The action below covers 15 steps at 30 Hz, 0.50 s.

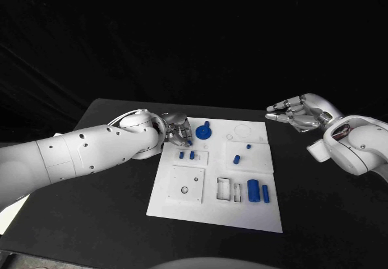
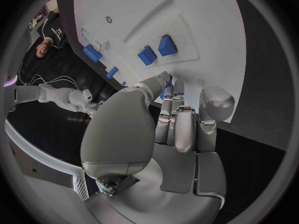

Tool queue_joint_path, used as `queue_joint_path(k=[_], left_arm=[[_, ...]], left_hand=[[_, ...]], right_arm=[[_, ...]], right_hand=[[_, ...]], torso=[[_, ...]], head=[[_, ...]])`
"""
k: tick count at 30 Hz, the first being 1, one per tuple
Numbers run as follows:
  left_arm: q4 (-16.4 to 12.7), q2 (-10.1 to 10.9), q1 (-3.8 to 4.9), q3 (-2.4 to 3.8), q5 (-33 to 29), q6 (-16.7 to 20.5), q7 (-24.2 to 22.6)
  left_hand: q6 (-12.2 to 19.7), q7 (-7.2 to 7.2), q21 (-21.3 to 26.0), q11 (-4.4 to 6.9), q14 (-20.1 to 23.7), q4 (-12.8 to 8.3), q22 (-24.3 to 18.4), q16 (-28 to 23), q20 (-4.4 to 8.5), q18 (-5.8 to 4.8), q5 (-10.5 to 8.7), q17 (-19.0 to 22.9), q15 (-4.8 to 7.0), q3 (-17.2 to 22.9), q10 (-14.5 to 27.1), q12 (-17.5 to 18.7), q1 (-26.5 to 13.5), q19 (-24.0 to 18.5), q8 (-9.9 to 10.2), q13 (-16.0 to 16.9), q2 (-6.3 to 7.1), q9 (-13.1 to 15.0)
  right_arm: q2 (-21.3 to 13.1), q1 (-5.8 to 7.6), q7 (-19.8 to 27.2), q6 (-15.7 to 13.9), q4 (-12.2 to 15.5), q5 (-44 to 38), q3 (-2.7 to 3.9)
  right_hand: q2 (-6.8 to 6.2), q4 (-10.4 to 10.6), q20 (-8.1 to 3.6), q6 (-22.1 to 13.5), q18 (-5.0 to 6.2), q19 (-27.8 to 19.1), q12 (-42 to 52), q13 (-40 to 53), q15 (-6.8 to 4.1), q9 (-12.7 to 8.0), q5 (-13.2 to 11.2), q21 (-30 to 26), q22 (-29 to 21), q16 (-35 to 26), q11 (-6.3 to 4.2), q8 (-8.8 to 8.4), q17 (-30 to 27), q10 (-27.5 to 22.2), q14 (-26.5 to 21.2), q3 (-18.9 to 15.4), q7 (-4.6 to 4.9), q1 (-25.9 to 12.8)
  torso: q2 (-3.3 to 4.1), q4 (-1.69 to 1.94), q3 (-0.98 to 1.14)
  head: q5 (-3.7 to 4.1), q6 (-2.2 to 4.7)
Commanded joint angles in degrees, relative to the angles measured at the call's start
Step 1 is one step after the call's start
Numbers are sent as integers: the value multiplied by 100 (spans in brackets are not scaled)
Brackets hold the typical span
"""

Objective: Assemble the parts on the task board

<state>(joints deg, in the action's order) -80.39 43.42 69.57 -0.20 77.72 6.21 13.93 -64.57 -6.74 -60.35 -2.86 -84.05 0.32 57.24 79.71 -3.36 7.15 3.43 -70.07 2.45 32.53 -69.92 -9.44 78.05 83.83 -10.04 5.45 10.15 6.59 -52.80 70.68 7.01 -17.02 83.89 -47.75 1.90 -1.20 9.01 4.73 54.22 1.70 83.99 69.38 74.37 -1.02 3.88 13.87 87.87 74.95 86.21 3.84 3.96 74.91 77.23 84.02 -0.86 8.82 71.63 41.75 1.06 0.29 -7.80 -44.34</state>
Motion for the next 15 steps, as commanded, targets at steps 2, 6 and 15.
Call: queue_joint_path(k=[2, 6, 15], left_arm=[[25, -38, -10, -6, 47, -132, 11], [48, -61, -22, -9, 29, -133, 11], [71, -77, -30, -13, 9, -146, 22]], left_hand=[[-34, 3, 39, -13, -244, 10, -8, 28, -14, -50, 1, 8, -52, -34, -20, 45, -58, 46, 43, -9, 10, -8], [-24, 5, 50, -15, -243, 16, -16, 28, -16, -48, -8, 11, -55, -47, -17, 67, -77, 45, 63, -9, 21, -13], [12, 2, 54, -22, -240, 26, -12, 30, -21, -49, -23, 19, -59, -84, -10, 122, -112, 47, 117, -8, 50, -29]], right_arm=[[4, -4, 34, 46, 4, -7, 1], [2, -4, 20, 64, 3, -7, 1], [-4, -5, -14, 108, -2, -7, 1]], right_hand=[[38, 1, 38, 54, -66, 423, -20, -1, 35, 7, 37, -34, 1028, -27, 0, 16, 945, -26, 459, -40, 3, 21], [39, 2, 38, 53, -65, 422, -20, -1, 35, 7, 37, -35, 1024, -29, 0, 16, 943, -26, 458, -41, 3, 21], [41, 3, 38, 53, -64, 421, -24, -4, 35, 7, 37, -36, 1022, -30, 1, 16, 941, -29, 458, -43, 3, 20]], torso=[[5, -4, -4], [1, -6, 0], [-2, 0, 3]], head=[[-2, 1], [7, -10], [12, -16]])
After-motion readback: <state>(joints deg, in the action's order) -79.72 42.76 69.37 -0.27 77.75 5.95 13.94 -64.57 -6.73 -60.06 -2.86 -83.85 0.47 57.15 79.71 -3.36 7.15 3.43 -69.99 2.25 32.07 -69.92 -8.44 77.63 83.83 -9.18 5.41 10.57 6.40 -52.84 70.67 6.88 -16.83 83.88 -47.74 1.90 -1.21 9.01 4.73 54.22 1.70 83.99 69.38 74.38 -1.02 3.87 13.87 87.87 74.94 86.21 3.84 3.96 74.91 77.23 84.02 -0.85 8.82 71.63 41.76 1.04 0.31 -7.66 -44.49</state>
